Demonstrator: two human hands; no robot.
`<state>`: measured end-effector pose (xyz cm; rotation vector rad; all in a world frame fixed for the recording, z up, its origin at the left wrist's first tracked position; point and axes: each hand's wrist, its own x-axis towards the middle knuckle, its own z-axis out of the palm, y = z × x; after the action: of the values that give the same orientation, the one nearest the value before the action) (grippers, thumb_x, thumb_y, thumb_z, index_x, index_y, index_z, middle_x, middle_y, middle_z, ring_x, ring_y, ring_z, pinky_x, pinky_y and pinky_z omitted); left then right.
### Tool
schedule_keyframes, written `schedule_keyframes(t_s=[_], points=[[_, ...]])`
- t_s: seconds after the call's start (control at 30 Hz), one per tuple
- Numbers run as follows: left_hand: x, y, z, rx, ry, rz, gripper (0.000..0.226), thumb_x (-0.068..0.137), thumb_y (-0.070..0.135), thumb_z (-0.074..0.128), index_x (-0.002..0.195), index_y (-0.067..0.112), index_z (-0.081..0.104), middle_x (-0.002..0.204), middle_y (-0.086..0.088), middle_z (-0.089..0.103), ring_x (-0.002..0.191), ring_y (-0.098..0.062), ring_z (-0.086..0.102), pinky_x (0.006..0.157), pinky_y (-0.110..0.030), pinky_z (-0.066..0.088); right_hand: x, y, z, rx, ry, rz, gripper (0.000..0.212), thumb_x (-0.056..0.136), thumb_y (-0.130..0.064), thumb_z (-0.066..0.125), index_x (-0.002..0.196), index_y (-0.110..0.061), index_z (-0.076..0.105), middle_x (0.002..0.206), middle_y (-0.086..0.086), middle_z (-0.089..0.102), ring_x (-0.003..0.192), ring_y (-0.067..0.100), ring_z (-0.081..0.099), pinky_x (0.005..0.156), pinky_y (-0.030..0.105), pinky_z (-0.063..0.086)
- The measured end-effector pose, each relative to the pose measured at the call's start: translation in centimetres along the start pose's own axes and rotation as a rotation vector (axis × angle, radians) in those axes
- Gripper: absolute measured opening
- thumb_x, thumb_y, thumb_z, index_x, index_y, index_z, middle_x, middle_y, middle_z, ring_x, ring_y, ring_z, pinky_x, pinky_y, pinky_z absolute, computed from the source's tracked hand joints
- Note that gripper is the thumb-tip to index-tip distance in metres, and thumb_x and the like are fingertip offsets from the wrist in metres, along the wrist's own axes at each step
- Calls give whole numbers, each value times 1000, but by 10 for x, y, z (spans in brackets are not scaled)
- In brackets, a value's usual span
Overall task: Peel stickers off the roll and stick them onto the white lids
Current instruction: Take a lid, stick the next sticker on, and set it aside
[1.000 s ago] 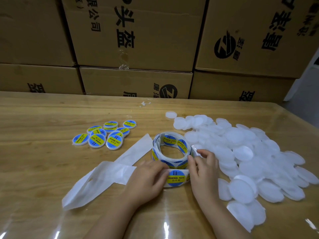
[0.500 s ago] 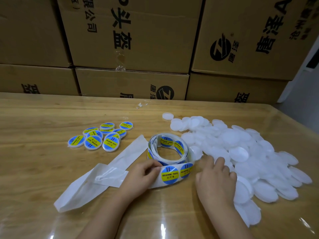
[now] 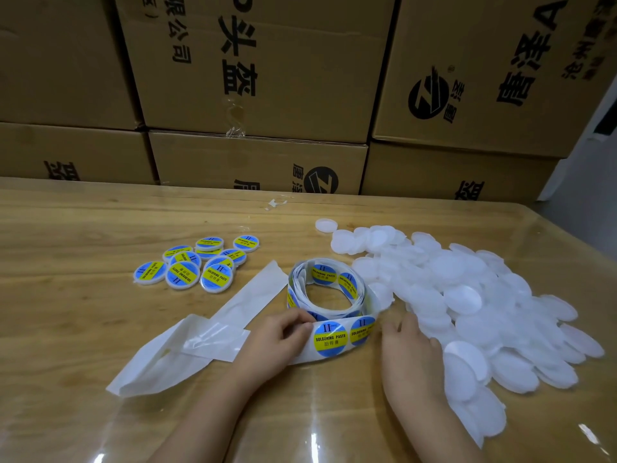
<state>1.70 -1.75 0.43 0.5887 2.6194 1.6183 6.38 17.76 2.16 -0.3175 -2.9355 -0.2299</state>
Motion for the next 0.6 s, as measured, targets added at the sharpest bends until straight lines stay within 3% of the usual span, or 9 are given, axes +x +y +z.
schedule_keyframes(t_s=[0.1,0.2,0.27,0.3,0.37,0.43,0.5,0.6], points=[[1,0,0,2,8,2,18,91,19,57,82,32,65,70,23,62,68,6,55,63,-10,40,-2,-6,-13,110,117,40,34,85,-1,49,114,-16,57,114,9,50,88,27,59,77,35,41],[0,-1,1,-50,37,2,17,90,16,58,82,31,61,67,15,58,62,2,51,61,-13,41,0,-5,-11,403,416,12,30,70,9,63,92,-10,70,100,14,56,69,33,56,66,38,45],[0,-1,1,-71,52,26,21,89,13,58,78,31,55,66,14,55,61,1,48,60,-13,39,-1,-6,-8,635,690,-107,29,72,11,53,85,-8,72,95,15,54,70,29,55,62,36,46],[0,-1,1,-65,57,39,24,88,12,57,76,32,53,67,16,54,60,1,46,59,-12,39,-2,-9,-5,789,740,-144,32,76,9,47,83,-10,71,97,10,51,77,24,54,65,33,46],[0,0,0,-36,49,61,28,88,9,56,77,34,54,69,17,55,60,1,46,59,-11,38,-5,-15,-3,1120,678,-144,43,78,9,39,80,-24,67,101,-3,45,92,10,51,76,17,42],[0,1,0,-26,25,71,32,87,8,56,76,38,58,72,20,57,61,1,47,60,-11,39,-8,-20,-3,1313,605,-110,47,78,8,38,76,-32,61,99,-12,45,95,5,51,79,10,38],[-1,2,0,-37,14,75,33,86,10,57,74,41,61,75,21,59,63,1,49,63,-12,39,-10,-23,-1,1385,594,-123,45,77,9,39,74,-31,59,95,-11,48,93,6,52,77,9,37],[-1,5,-1,-133,20,66,19,86,24,56,76,36,67,82,15,62,77,-4,56,71,-14,41,-11,-31,1,1456,498,-192,45,78,11,41,71,-29,59,92,-2,50,88,5,52,76,10,38]])
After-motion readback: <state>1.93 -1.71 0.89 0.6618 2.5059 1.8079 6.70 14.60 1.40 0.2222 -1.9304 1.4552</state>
